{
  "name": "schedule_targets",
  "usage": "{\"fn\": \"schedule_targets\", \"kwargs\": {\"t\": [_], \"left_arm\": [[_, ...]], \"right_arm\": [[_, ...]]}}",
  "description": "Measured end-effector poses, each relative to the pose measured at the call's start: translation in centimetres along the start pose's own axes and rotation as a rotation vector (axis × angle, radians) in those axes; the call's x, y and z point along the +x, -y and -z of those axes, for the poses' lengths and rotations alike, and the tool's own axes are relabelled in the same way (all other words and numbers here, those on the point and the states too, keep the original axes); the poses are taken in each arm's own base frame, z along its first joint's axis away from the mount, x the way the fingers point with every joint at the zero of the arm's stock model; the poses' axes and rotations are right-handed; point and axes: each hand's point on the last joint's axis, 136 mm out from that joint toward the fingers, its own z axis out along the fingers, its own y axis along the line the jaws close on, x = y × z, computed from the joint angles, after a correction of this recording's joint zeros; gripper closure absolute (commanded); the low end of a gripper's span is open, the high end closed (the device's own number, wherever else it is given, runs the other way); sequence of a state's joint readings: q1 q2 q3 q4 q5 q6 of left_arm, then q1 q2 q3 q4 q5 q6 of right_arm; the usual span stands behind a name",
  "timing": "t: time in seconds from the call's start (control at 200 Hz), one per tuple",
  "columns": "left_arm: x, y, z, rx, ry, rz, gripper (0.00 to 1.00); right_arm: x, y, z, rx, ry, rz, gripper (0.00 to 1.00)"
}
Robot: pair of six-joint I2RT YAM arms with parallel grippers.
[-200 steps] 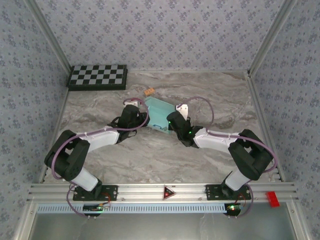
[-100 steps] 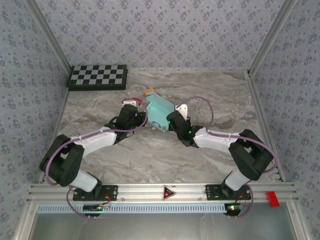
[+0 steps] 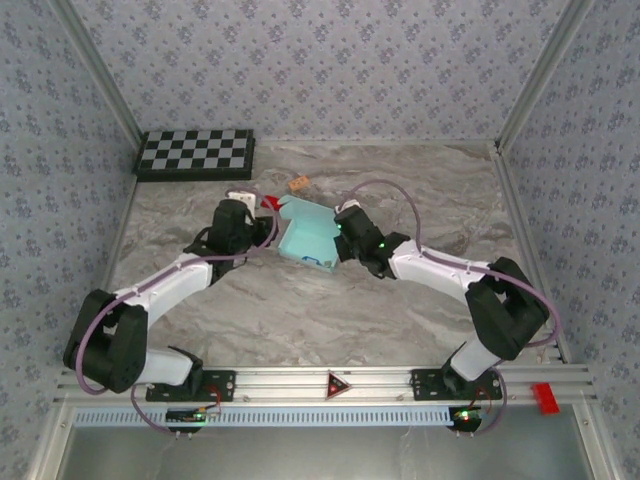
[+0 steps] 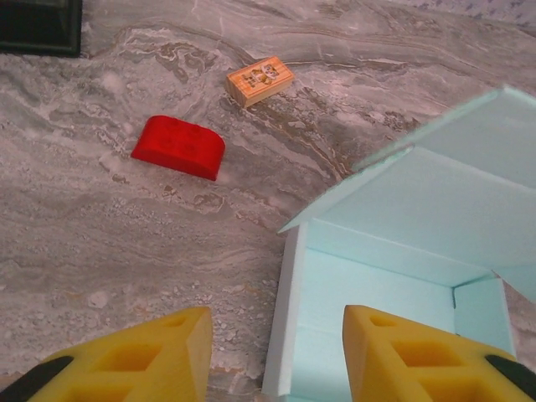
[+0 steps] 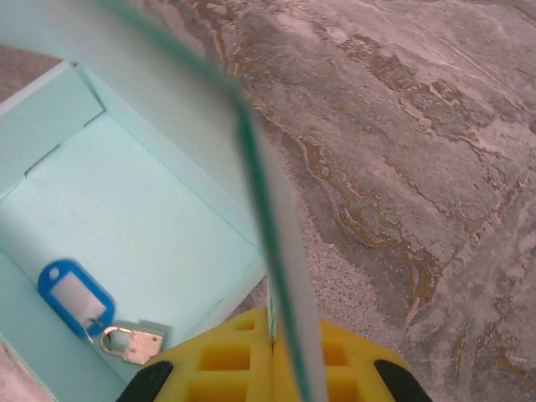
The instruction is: Fold the paper box
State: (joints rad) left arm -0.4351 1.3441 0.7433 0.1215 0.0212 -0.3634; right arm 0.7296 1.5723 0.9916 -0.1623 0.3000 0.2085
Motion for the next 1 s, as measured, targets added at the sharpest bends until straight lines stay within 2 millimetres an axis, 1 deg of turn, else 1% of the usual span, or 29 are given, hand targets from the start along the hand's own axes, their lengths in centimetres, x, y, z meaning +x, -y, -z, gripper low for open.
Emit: {"fn": "schedule_targets", "kwargs": {"t": [0.145,0.195,0.285,0.37,0.455,0.575,0.835,1.005], "left_arm": [[0.4,-0.2,0.3,0.077,-0.046,-0.082,0.49],[0.8,-0.2,0.4,0.105,-0.065,-0.114,0.46],[1.3,0.0,0.5,0.151,-0.100,-0.174,0.45],[0.8,0.5,0.3,0.202,-0.117,-0.226,0.45],[-0.2,0.8,-0.3,0.244,-0.119,-0.294,0.45],[-0.9,0.7,-1.1,0.275,-0.122,-0.379,0.44],[-0.8,-0.6,-3.4,0.337,-0.168,-0.465,0.44],[-0.9,-0.8,-4.3,0.384,-0.166,-0.499,0.45]], "right_arm": [[-0.4,0.2,0.2,-0.051,-0.035,0.078,1.00],[-0.6,0.3,0.3,-0.064,-0.042,0.103,1.00],[-1.1,0.5,0.5,-0.084,-0.048,0.145,1.00],[-1.5,0.4,0.5,-0.106,-0.050,0.178,1.00],[-1.6,0.3,0.3,-0.119,-0.060,0.210,1.00],[-1.4,0.0,-0.1,-0.142,-0.077,0.238,1.00],[-1.0,0.0,-0.6,-0.165,-0.093,0.255,1.00],[-1.0,0.1,-0.6,-0.168,-0.092,0.260,1.00]]}}
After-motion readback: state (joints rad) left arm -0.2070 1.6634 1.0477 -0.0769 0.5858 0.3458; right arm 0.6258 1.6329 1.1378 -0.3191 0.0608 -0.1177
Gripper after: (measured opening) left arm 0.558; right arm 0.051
